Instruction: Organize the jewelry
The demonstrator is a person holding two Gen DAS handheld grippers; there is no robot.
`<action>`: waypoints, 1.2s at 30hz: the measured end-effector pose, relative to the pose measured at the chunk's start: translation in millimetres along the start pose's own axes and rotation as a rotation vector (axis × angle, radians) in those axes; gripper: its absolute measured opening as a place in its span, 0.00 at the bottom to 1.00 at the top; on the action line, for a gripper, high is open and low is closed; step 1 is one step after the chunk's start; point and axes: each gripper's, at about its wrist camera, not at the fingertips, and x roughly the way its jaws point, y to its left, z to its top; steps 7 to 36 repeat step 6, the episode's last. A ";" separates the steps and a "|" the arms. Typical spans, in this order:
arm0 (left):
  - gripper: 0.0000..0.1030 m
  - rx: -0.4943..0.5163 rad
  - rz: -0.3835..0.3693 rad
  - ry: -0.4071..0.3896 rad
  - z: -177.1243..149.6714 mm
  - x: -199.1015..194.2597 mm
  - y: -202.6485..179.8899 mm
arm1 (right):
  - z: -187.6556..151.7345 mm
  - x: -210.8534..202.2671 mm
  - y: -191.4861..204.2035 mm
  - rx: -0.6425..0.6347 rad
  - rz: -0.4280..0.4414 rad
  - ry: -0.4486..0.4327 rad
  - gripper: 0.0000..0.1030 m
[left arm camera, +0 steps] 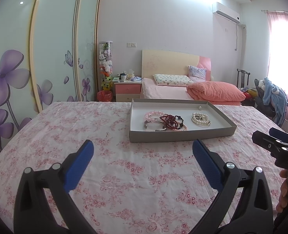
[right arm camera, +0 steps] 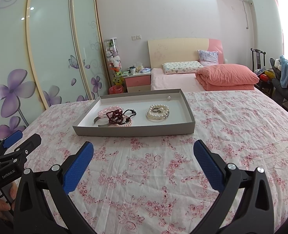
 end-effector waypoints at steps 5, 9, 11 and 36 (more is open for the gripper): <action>0.96 -0.008 -0.001 0.009 -1.4 1.1 0.9 | -0.8 -0.4 0.8 0.001 -0.001 0.000 0.98; 0.96 -0.008 -0.002 0.010 -1.2 0.8 0.7 | -1.0 -0.6 1.0 0.001 -0.001 0.000 0.98; 0.96 -0.008 -0.002 0.010 -1.2 0.8 0.7 | -1.0 -0.6 1.0 0.001 -0.001 0.000 0.98; 0.96 -0.008 -0.002 0.010 -1.2 0.8 0.7 | -1.0 -0.6 1.0 0.001 -0.001 0.000 0.98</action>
